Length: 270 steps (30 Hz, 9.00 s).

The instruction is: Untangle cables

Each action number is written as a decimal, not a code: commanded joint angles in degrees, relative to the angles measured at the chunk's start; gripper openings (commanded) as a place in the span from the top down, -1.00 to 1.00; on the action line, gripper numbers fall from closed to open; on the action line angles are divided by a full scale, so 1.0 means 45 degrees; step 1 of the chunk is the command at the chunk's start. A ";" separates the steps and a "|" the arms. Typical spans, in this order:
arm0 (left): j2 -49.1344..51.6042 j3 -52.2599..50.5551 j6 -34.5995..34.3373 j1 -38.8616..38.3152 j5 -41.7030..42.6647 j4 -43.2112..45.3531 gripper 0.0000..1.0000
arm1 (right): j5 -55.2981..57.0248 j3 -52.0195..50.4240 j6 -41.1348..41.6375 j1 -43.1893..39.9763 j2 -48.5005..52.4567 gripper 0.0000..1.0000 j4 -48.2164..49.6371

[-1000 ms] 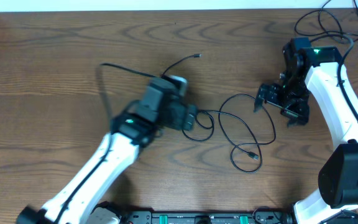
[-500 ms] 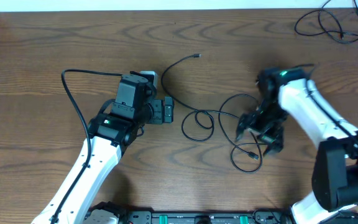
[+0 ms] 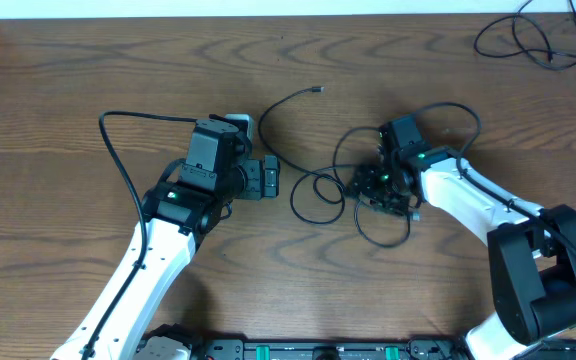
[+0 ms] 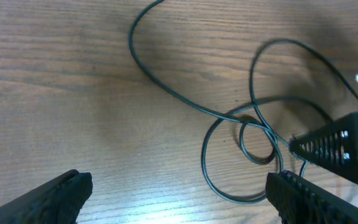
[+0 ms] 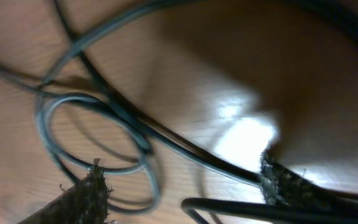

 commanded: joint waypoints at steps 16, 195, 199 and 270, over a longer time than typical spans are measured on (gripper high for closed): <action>0.0092 0.0194 -0.0160 0.0039 -0.0087 -0.0015 -0.93 | 0.6727 0.0029 -0.4192 0.2885 0.0355 -0.96 0.1583; 0.0092 0.0194 -0.0160 0.0039 -0.0087 -0.0015 -0.93 | 0.4114 0.1530 -0.8442 -0.7286 -0.1481 -0.99 0.5518; 0.0092 0.0194 -0.0160 0.0039 -0.0087 -0.0015 -0.93 | 0.4201 0.1530 -0.6222 -0.7800 -0.0908 -0.99 0.6664; 0.0092 0.0194 -0.0160 0.0039 -0.0087 -0.0015 -0.93 | 0.3993 0.4799 0.1501 -0.9539 0.5926 -0.56 1.3561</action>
